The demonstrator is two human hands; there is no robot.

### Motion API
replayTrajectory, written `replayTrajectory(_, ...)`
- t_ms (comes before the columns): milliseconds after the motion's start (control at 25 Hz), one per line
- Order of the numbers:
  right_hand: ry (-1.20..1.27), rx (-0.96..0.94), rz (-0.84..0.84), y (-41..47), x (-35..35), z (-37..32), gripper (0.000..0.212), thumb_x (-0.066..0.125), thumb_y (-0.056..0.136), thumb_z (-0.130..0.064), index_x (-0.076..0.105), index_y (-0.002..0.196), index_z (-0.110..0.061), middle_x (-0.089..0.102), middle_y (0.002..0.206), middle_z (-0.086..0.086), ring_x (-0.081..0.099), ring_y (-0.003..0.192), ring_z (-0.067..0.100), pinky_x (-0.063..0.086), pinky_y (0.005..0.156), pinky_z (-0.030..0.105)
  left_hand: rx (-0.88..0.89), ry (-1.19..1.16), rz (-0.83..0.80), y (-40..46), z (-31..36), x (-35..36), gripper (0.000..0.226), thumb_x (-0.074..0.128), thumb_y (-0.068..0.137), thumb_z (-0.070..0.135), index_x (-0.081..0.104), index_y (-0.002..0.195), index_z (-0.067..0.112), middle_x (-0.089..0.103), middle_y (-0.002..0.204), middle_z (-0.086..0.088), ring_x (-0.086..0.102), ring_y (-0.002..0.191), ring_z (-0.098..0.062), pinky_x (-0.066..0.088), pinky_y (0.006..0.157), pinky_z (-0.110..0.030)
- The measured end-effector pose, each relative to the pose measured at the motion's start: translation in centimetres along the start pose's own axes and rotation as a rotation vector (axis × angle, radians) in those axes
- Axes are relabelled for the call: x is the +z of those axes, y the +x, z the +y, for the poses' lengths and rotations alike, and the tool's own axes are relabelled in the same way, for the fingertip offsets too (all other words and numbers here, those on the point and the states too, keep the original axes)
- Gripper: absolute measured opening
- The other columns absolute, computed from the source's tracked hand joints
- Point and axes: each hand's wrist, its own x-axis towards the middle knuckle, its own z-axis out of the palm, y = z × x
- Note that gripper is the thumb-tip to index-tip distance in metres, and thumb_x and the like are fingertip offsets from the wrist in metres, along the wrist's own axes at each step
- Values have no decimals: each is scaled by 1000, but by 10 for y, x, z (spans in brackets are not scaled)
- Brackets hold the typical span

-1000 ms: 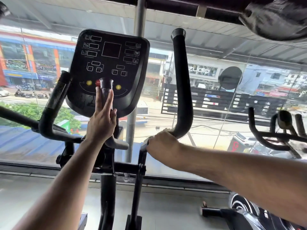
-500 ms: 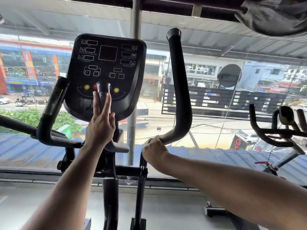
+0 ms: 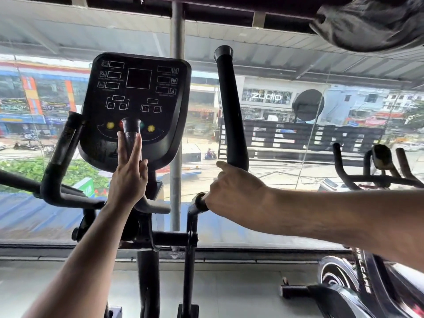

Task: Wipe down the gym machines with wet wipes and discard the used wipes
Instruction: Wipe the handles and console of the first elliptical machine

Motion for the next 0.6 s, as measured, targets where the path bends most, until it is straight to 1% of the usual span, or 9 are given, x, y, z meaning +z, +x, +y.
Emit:
replayTrajectory(80,-32,-35,110,-12,0,9,38,57,88,2,32,65,-13,68,87,5,66,80,29,39,112,52,-18,-3,-4,-1,1,-1,69,53,106,12,21,165,22,-4,174,-13,51,134,-52,57,68,-49)
replayTrajectory(120,-40,-46,170,-16,5,12,34,54,88,4,36,65,-14,67,83,6,64,78,30,39,112,51,-31,-4,-9,-1,1,-1,68,53,106,12,21,166,23,-5,174,-12,50,136,-50,57,69,-48)
replayTrajectory(200,-44,-12,287,-22,19,11,29,42,94,5,59,78,-13,65,84,6,61,80,29,36,115,49,-43,-7,-12,-1,2,1,68,52,107,13,20,166,24,-5,174,-11,48,138,-48,57,70,-48)
replayTrajectory(280,9,75,447,-31,39,10,45,29,104,4,71,97,-10,67,95,6,63,98,29,30,120,45,-40,-13,-22,2,1,1,68,52,107,13,20,166,25,-5,174,-11,46,140,-48,58,72,-51)
replayTrajectory(360,88,128,607,-38,58,16,44,29,109,1,73,111,-5,70,108,6,61,119,30,31,121,44,-50,1,-21,3,-3,3,68,51,107,13,19,166,24,-4,174,-13,37,147,-47,56,89,-60)
replayTrajectory(440,103,116,720,-41,70,24,35,38,109,0,71,119,-2,71,113,7,59,127,30,33,120,45,-52,91,18,-2,2,9,67,45,109,23,12,167,25,-5,174,-12,14,158,-40,31,114,-72)
replayTrajectory(480,121,95,755,-40,72,30,31,42,108,-1,71,120,-2,72,113,8,60,126,30,34,120,45,-46,122,33,-7,14,12,66,39,109,32,8,167,26,-6,174,-10,3,160,-34,15,121,-73)
replayTrajectory(520,157,73,786,-38,72,37,29,45,108,-3,71,120,-2,73,113,8,61,125,29,34,120,46,-30,109,33,-14,31,16,65,32,109,41,5,167,27,-8,174,-6,-4,161,-28,3,124,-70)
replayTrajectory(600,230,59,828,-35,70,52,28,47,107,-4,72,120,-2,73,116,9,63,123,29,35,119,45,17,-17,-9,-31,74,24,66,23,108,50,-2,166,30,-13,174,0,-8,161,-20,-5,126,-62)
